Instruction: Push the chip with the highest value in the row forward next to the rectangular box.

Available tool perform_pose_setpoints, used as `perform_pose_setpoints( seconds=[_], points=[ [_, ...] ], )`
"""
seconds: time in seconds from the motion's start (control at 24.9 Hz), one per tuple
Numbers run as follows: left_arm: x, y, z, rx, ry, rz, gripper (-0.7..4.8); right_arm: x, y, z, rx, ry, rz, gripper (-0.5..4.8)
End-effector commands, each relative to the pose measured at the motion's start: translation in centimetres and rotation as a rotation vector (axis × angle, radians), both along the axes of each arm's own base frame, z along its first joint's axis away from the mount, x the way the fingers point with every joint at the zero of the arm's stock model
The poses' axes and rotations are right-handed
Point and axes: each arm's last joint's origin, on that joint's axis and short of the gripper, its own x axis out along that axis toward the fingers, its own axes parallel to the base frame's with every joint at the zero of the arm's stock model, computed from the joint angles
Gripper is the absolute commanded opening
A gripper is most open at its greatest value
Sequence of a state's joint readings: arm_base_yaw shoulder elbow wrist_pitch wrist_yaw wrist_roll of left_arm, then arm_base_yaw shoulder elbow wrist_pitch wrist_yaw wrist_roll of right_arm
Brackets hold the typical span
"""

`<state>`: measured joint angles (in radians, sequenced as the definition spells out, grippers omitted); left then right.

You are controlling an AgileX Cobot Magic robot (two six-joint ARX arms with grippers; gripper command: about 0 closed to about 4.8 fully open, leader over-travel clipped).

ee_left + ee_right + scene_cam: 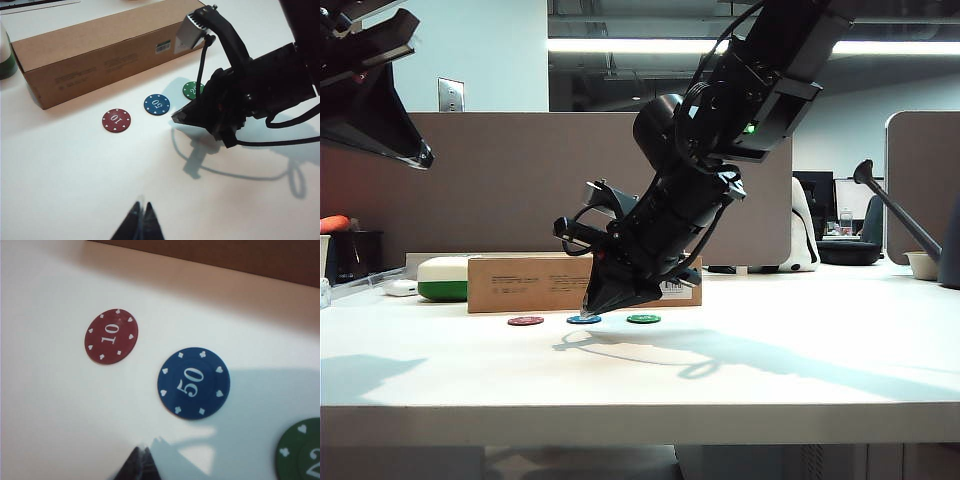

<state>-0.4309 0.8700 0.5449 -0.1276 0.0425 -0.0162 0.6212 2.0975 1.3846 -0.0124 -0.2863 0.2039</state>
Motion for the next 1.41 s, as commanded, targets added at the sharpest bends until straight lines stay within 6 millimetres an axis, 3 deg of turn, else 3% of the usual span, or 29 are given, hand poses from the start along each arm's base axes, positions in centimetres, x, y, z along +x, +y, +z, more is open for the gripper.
perform_pose_setpoints(
  seconds=[0.04, 0.68, 1.41],
  points=[
    [0.0, 0.0, 0.2, -0.006, -0.013, -0.001, -0.05, 0.1, 0.1, 0.3, 0.005, -0.026, 0.017, -0.09],
    [0.0, 0.0, 0.3, -0.008, -0.016, -0.001, -0.05, 0.5, 1.0, -2.1, -0.029, -0.021, -0.008, -0.09],
    [0.0, 0.0, 0.3, -0.008, -0.016, -0.001, -0.05, 1.7, 1.0, -2.0, -0.081, -0.081, -0.106, -0.09]
  ],
)
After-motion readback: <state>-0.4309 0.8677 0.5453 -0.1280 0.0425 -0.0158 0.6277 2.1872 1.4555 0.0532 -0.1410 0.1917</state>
